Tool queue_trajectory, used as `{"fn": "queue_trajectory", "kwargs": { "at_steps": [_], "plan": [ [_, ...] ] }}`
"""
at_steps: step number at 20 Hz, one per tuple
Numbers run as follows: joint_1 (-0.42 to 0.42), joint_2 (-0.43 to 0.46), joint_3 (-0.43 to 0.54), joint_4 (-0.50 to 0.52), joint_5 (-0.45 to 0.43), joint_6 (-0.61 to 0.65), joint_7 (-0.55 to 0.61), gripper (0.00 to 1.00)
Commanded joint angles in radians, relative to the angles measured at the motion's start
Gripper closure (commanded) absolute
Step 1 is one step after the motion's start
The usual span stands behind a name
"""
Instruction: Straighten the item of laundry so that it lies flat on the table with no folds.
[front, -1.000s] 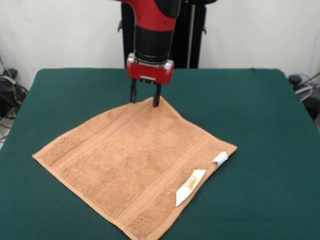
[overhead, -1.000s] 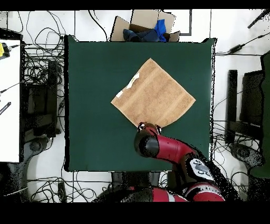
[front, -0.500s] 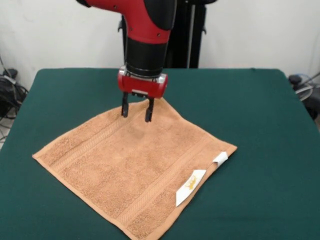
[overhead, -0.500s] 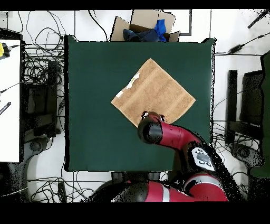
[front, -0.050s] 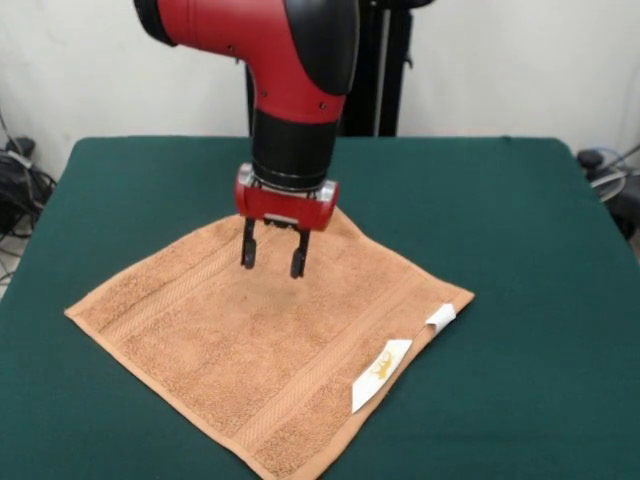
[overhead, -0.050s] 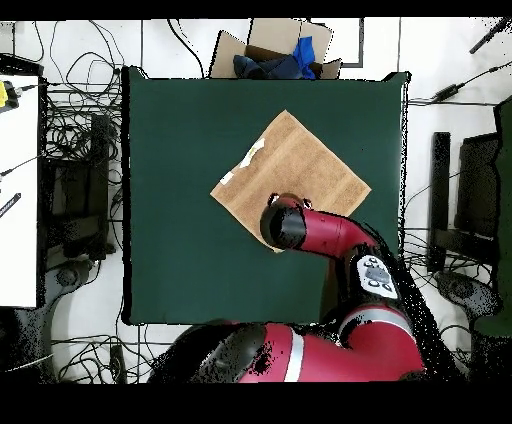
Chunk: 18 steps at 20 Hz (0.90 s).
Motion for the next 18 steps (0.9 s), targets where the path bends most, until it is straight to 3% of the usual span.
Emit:
{"fn": "queue_trajectory", "kwargs": {
  "at_steps": [1,13,18],
  "plan": [
    [0.008,0.047,0.009,-0.082,0.03,0.054,0.134,0.0],
    [0.002,-0.032,0.025,0.046,0.044,0.094,0.173,0.0],
    [0.035,-0.041,-0.019,0.066,0.037,0.075,0.191,0.0]
  ]
}}
